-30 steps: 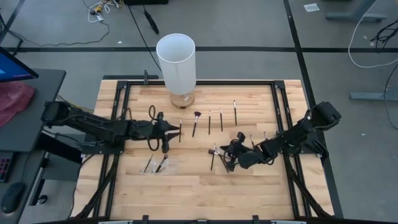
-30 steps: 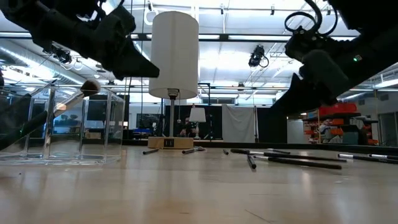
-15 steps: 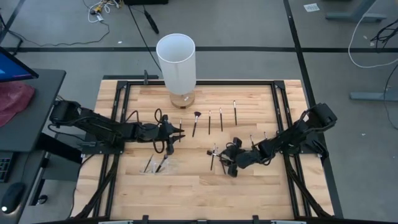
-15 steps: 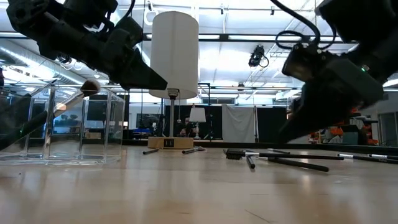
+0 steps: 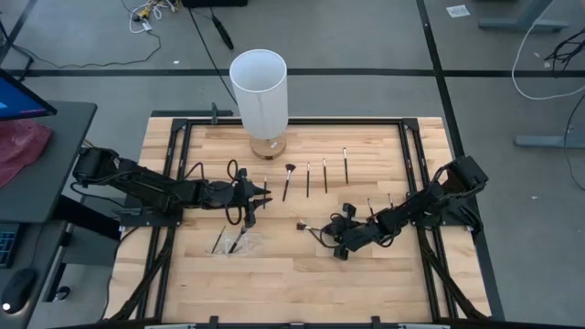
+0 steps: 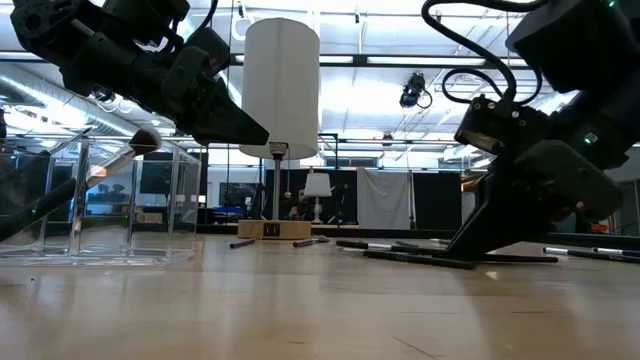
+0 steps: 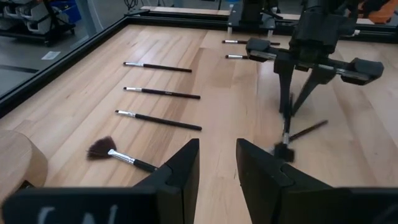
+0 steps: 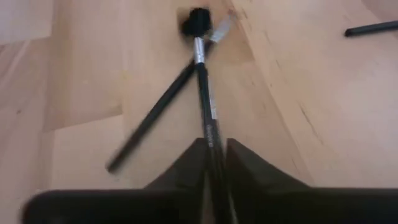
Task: Put items in baskets/containers
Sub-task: Put the brow brush in the transparent organizer
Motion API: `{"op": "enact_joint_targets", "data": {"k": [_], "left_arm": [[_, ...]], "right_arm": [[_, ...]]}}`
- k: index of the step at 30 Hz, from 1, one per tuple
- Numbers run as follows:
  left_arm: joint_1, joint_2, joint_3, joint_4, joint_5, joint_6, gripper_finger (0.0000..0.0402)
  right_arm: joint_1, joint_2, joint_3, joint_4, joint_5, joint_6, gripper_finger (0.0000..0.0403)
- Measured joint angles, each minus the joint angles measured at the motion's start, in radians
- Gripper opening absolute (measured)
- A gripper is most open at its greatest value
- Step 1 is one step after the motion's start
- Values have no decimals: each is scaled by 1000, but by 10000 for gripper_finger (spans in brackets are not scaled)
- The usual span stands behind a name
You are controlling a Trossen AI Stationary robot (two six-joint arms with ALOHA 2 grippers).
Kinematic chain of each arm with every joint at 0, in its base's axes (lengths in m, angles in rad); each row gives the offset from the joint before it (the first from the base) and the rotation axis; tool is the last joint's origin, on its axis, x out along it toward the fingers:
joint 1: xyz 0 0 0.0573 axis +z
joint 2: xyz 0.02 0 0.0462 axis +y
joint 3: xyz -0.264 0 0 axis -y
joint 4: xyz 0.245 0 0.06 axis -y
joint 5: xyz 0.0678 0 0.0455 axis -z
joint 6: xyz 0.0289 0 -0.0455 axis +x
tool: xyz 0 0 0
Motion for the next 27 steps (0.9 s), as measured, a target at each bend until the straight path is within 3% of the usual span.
{"op": "enact_joint_targets", "data": {"k": [4,27], "left_arm": [[0,0,0,0,0,0,110],[0,0,0,0,0,0,110]], "right_arm": [[0,0,-1,-5,-1,1,11],[-3,-56,-6,-36,-34,80,27]]}}
